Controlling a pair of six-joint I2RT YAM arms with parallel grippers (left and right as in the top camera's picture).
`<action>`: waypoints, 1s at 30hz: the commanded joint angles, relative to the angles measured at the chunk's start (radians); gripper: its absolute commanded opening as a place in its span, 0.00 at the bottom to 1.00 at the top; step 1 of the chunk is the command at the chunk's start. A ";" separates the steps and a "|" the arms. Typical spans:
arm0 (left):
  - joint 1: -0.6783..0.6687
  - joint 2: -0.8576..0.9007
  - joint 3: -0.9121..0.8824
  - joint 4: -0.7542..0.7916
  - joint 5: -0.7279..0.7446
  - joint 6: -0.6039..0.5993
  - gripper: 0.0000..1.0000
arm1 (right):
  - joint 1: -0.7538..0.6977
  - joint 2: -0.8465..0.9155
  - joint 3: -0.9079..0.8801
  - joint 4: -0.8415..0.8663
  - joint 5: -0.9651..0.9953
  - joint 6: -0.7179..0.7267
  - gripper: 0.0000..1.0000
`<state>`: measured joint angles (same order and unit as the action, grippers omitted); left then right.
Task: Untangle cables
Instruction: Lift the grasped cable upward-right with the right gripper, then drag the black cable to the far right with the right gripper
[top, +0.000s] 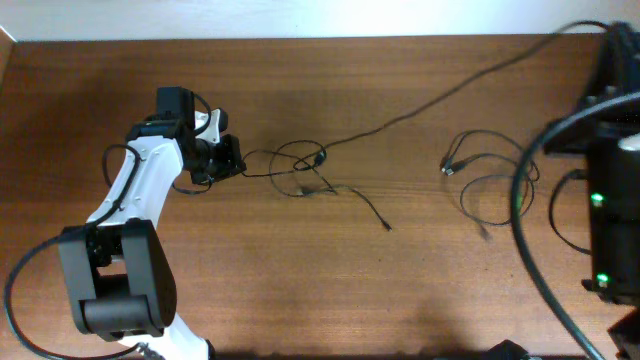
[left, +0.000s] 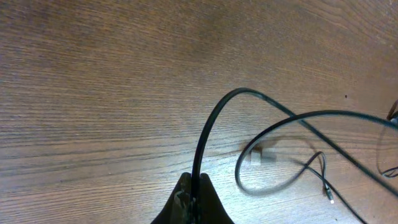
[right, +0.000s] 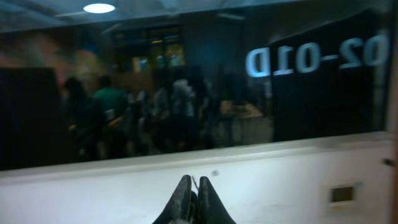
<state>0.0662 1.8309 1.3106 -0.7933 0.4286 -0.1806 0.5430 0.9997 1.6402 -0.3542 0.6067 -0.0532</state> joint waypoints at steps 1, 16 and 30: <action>-0.001 -0.010 -0.001 0.000 -0.019 -0.006 0.00 | -0.001 0.022 0.011 0.024 0.292 -0.105 0.04; 0.152 -0.010 -0.118 0.034 -0.203 -0.342 0.00 | -0.262 0.122 0.011 -0.065 0.583 -0.186 0.04; 0.143 -0.010 -0.127 0.061 -0.151 -0.342 0.00 | -0.335 0.311 0.011 -0.351 -0.042 0.018 0.04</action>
<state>0.2173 1.8309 1.1946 -0.7361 0.2592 -0.5175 0.2611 1.3087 1.6455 -0.6960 0.7044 -0.1001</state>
